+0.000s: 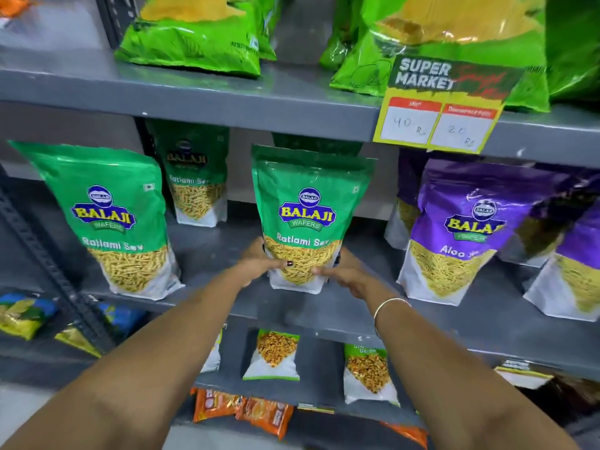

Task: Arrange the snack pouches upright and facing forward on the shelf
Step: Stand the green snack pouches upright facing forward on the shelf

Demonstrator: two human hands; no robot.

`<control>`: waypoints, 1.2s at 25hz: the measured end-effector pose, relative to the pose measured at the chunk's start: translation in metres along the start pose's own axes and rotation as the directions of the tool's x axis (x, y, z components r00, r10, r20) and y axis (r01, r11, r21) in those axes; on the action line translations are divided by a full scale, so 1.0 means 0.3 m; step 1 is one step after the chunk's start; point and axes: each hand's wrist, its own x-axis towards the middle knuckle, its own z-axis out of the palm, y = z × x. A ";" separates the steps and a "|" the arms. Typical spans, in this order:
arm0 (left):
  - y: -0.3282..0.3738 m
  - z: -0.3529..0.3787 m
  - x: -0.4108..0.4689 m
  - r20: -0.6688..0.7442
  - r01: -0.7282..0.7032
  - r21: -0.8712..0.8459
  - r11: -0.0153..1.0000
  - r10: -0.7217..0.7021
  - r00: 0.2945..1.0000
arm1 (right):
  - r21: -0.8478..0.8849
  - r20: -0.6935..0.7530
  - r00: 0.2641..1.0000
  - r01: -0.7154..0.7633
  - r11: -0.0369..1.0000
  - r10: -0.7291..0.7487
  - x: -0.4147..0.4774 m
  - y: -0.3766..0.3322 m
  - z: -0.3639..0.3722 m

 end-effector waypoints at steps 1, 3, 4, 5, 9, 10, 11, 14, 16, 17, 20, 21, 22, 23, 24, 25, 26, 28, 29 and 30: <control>-0.006 -0.005 -0.014 -0.003 -0.001 0.009 1.000 0.001 1.000 | 0.002 0.003 1.000 -0.001 1.000 0.001 -0.017 -0.005 0.011; -0.021 -0.018 -0.044 0.001 0.004 0.015 1.000 -0.004 1.000 | -0.004 -0.004 1.000 -0.016 1.000 0.016 -0.046 -0.001 0.035; -0.029 -0.027 -0.060 0.008 0.003 0.012 1.000 -0.003 1.000 | -0.006 -0.015 0.999 -0.030 1.000 0.030 -0.062 0.001 0.047; -0.035 -0.033 -0.076 0.013 0.000 0.009 1.000 -0.001 1.000 | -0.026 -0.029 0.998 -0.049 0.998 0.048 -0.081 0.000 0.058; -0.058 -0.047 -0.137 0.001 -0.012 0.031 0.999 0.012 1.000 | -0.077 -0.078 0.992 -0.103 0.992 0.097 -0.138 0.008 0.091; -0.060 -0.048 -0.147 0.000 -0.013 0.032 0.999 0.013 1.000 | -0.079 -0.088 0.991 -0.105 0.991 0.098 -0.149 0.006 0.096; -0.062 -0.051 -0.156 0.002 -0.015 0.031 0.999 0.015 1.000 | -0.088 -0.096 0.991 -0.106 0.991 0.097 -0.159 0.005 0.102; -0.064 -0.056 -0.167 0.011 -0.027 0.048 0.998 0.026 1.000 | -0.099 -0.111 0.988 -0.123 0.988 0.112 -0.183 0.000 0.113; -0.066 -0.059 -0.175 0.008 -0.023 0.077 0.997 0.023 1.000 | -0.093 -0.120 0.984 -0.142 0.985 0.131 -0.192 0.002 0.117; -0.067 -0.061 -0.178 0.010 -0.020 0.085 0.996 0.019 1.000 | -0.096 -0.122 0.983 -0.152 0.984 0.140 -0.197 0.001 0.120; -0.070 -0.065 -0.186 0.019 -0.020 0.098 0.995 0.018 1.000 | -0.098 -0.117 0.981 -0.166 0.981 0.154 -0.200 0.005 0.129; -0.071 -0.067 -0.187 0.016 -0.025 0.106 0.994 0.024 1.000 | -0.092 -0.116 0.981 -0.169 0.981 0.158 -0.201 0.005 0.133; -0.073 -0.069 -0.187 0.009 -0.029 0.110 0.994 0.028 1.000 | -0.086 -0.115 0.980 -0.171 0.982 0.160 -0.199 0.005 0.137; -0.074 -0.071 -0.187 0.003 -0.030 0.110 0.993 0.030 1.000 | -0.083 -0.117 0.980 -0.170 0.982 0.160 -0.197 0.006 0.140; -0.076 -0.072 -0.187 0.002 -0.033 0.108 0.994 0.033 0.999 | -0.082 -0.119 0.980 -0.169 0.982 0.159 -0.195 0.007 0.143; -0.077 -0.073 -0.186 0.006 -0.036 0.106 0.994 0.035 0.999 | -0.080 -0.120 0.980 -0.168 0.982 0.158 -0.194 0.009 0.146; -0.078 -0.074 -0.184 0.011 -0.040 0.104 0.994 0.039 0.999 | -0.077 -0.120 0.981 -0.166 0.983 0.156 -0.193 0.010 0.147; -0.080 -0.074 -0.181 0.019 -0.048 0.102 0.994 0.047 0.999 | -0.072 -0.114 0.983 -0.155 0.985 0.146 -0.195 0.012 0.149; -0.080 -0.073 -0.181 0.020 -0.051 0.099 0.994 0.049 0.999 | -0.072 -0.112 0.984 -0.148 0.986 0.139 -0.195 0.013 0.149; -0.081 -0.073 -0.179 0.020 -0.051 0.095 0.994 0.049 0.999 | -0.072 -0.113 0.985 -0.140 0.988 0.131 -0.194 0.016 0.148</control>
